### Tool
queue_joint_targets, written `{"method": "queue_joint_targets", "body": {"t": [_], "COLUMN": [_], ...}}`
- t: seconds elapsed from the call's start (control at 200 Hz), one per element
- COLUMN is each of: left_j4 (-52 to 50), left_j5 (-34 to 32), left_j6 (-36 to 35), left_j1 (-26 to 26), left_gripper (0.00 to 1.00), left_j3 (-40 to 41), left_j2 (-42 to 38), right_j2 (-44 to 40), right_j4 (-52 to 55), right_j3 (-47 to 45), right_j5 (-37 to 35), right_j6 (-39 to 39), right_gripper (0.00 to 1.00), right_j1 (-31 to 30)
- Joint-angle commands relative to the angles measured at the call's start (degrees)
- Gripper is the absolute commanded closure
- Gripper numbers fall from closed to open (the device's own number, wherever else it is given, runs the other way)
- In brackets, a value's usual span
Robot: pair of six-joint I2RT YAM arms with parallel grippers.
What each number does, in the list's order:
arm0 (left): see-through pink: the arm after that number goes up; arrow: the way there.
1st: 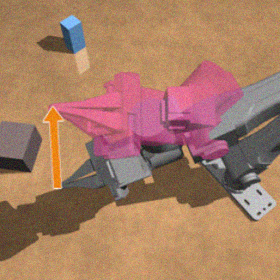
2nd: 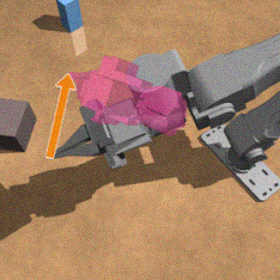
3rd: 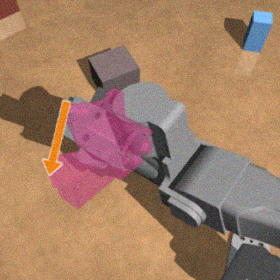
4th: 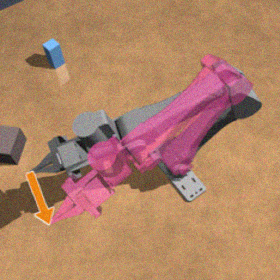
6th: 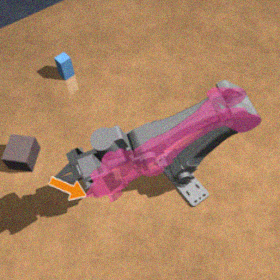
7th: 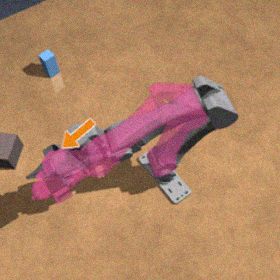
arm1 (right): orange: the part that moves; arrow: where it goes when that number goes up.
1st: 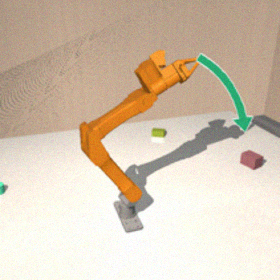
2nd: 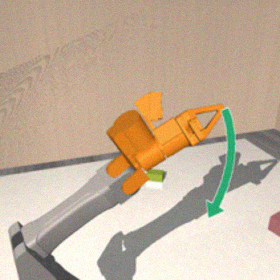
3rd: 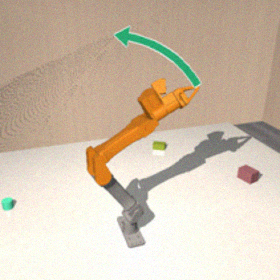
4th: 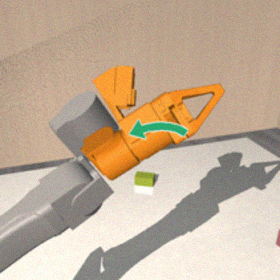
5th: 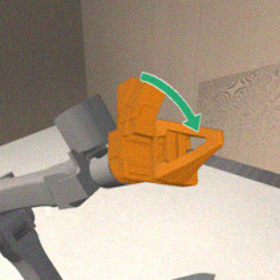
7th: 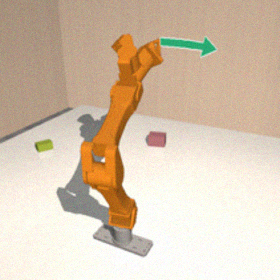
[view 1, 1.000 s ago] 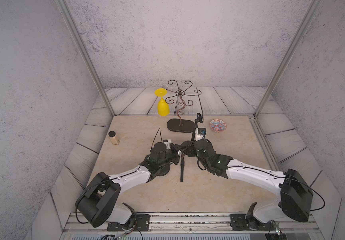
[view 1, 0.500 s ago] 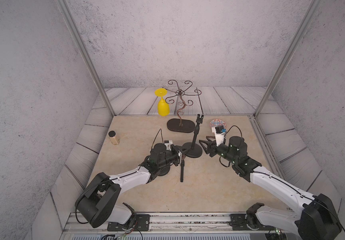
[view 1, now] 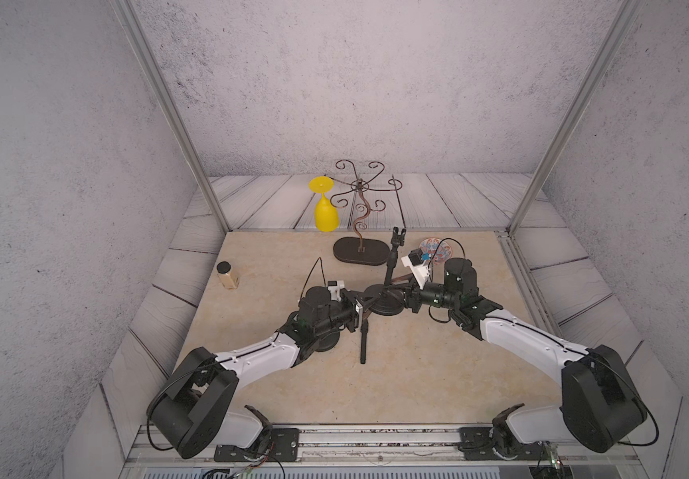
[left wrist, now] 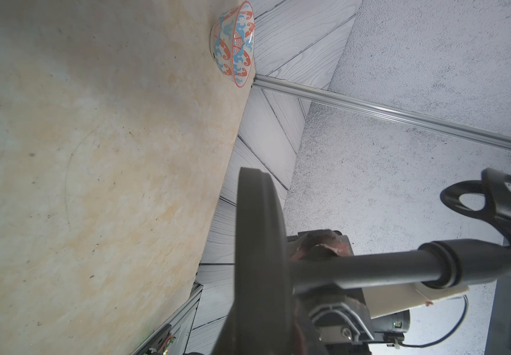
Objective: Assemble a microphone stand
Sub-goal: Screw the microphone stand pole into the microphone stand base.
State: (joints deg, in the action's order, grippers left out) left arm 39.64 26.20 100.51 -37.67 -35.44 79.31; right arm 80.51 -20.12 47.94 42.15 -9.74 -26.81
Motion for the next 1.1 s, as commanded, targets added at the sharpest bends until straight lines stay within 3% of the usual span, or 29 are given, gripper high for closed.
{"method": "queue_joint_targets", "body": {"t": [0.0,0.19,0.235,0.31,0.39,0.5,0.565,0.611,0.666,0.816,0.906,0.946,1.046,1.091], "left_j4": [6.00,6.49,6.45,6.48,6.44,6.05,5.61,5.49,5.56,4.88,4.93,5.07,5.25,5.53], "left_j5": [1.14,1.09,1.13,1.01,0.96,1.49,1.74,1.84,1.92,1.68,1.50,1.40,1.29,1.19], "left_j6": [-0.49,-0.43,-0.52,-0.74,-0.76,-0.74,-1.12,-1.24,-1.45,-2.02,-1.98,-1.83,-1.72,-1.52], "left_j1": [0.23,0.23,0.23,0.23,0.23,0.23,0.23,0.23,0.23,0.24,0.29,0.32,0.37,0.40], "left_gripper": [1.00,1.00,1.00,1.00,1.00,1.00,1.00,1.00,1.00,1.00,1.00,1.00,1.00,1.00], "left_j3": [-1.91,-1.65,-1.73,-1.76,-1.91,-2.19,-2.43,-2.62,-2.79,-3.06,-2.81,-2.70,-2.36,-2.07], "left_j2": [-1.27,-0.67,-0.61,-0.39,0.05,0.58,0.83,1.00,1.13,1.07,1.03,1.02,0.85,0.76], "right_j2": [2.16,3.03,2.62,1.24,-1.31,-3.54,-2.20,-0.55,1.66,2.59,-1.06,-3.32,-9.12,-10.64], "right_j4": [-4.25,-5.85,-6.71,-8.14,-8.35,-3.08,2.59,9.03,14.16,13.17,7.45,3.41,-4.20,-4.83], "right_j3": [1.20,0.69,-0.03,-1.94,-4.05,-2.46,1.56,5.66,9.94,11.04,6.96,3.79,-3.37,-5.23], "right_j5": [3.22,1.63,-0.87,-7.11,-20.59,-48.27,-62.49,-69.38,-72.86,-72.17,-67.55,-64.13,-53.28,-44.26], "right_j6": [-0.76,-3.32,-5.70,-11.07,-15.10,-17.56,-23.72,-29.51,-32.96,-32.62,-25.41,-20.93,-12.38,-11.19], "right_gripper": [0.77,0.94,1.00,1.00,1.00,1.00,1.00,1.00,1.00,1.00,0.58,0.46,0.35,0.35], "right_j1": [0.19,0.09,-0.12,-1.10,-4.88,-15.14,-20.13,-22.38,-24.21,-25.99,-25.84,-25.71,-23.03,-19.78]}}
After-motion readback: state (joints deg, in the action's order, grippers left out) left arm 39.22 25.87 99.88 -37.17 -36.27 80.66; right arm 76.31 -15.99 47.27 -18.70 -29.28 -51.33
